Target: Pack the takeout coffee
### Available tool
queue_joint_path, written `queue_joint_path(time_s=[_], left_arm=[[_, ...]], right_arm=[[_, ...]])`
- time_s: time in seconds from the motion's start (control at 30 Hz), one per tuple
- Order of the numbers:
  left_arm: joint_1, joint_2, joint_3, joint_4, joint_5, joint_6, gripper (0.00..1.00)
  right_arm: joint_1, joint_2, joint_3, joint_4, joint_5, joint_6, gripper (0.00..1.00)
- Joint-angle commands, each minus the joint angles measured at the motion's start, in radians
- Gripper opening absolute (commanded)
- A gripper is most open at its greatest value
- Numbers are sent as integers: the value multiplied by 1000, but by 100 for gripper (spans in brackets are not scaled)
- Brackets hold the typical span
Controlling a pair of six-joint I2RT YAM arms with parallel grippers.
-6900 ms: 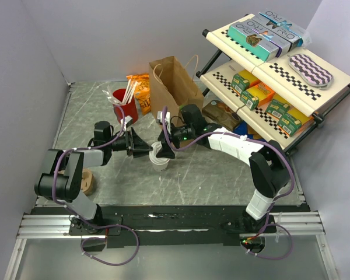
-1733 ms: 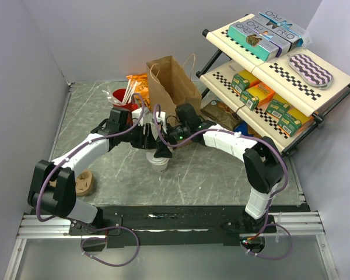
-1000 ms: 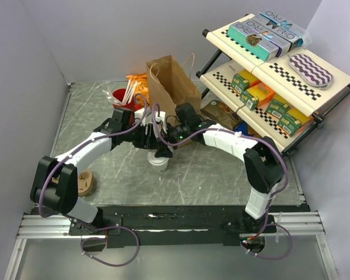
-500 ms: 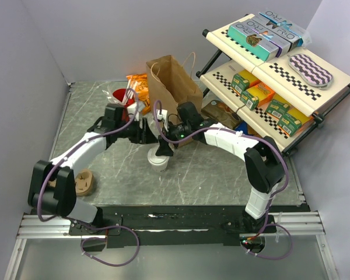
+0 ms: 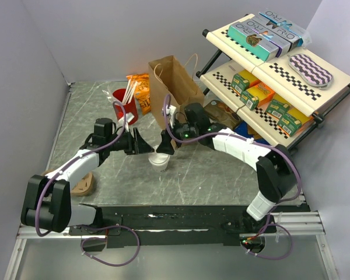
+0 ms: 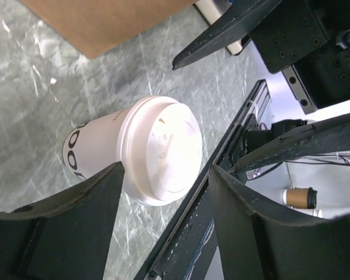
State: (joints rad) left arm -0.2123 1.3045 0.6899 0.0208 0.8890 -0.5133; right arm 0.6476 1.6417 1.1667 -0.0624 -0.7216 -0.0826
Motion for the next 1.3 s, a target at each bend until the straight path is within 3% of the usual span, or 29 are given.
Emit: queue_joint_path(time_s=[0.0, 0.27, 0.57, 0.93, 1.27], left_arm=[[7, -19, 3, 90, 37, -31, 66], [11, -13, 7, 34, 10, 6, 65], [21, 27, 23, -15, -12, 45, 65], [21, 91, 25, 44, 31, 6, 64], [19, 114, 19, 59, 28, -8, 62]], right_arm=[[-5, -85, -48, 99, 79, 191, 89], [-22, -143, -186, 188, 103, 467, 83], [-60, -86, -183, 176, 129, 483, 81], [-83, 7, -177, 233, -10, 521, 79], [-91, 66, -148, 234, -21, 544, 78]])
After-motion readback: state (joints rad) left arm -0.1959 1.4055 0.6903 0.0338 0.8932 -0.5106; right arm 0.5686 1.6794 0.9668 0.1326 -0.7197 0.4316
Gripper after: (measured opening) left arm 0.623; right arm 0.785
